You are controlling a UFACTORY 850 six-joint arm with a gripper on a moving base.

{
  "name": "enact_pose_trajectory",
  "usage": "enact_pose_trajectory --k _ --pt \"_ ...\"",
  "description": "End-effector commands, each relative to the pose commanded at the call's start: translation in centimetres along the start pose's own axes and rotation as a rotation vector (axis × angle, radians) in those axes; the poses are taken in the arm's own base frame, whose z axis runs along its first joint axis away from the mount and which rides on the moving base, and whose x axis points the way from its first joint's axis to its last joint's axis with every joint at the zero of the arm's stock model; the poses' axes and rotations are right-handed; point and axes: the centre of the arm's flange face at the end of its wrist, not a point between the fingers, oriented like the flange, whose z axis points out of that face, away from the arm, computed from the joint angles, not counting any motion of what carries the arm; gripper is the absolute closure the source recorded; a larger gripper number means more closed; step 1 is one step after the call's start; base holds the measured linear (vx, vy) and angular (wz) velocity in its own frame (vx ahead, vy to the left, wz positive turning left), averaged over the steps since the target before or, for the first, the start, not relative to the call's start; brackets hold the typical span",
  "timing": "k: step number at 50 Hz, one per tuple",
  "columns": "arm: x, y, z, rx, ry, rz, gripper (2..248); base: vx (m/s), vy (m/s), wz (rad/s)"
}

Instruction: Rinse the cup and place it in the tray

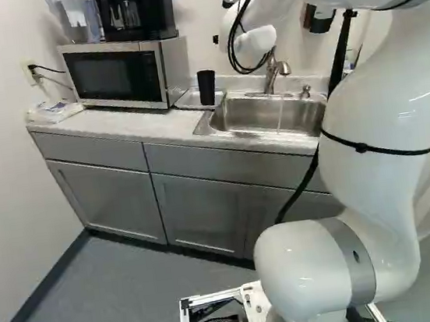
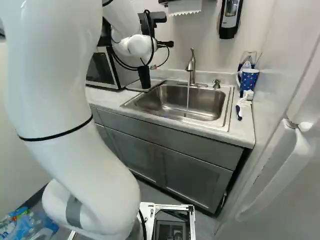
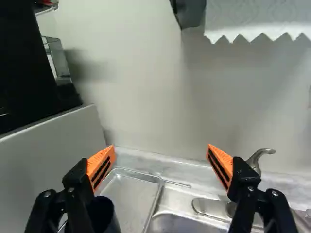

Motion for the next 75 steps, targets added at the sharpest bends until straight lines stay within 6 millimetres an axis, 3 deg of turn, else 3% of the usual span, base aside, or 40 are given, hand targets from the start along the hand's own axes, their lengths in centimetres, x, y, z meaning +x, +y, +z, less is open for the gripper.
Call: enact_pose_trajectory --k 27,54,75 --pt "0.2 4.2 -0.2 -0.072 0.004 0.001 3 0.000 0.000 0.000" --pt "0.2 8.1 2.8 -0.132 0.013 0.002 3 0.000 0.000 0.000" --pt "0.3 9.5 4.6 -0.150 0.023 0.002 3 0.000 0.000 0.000"
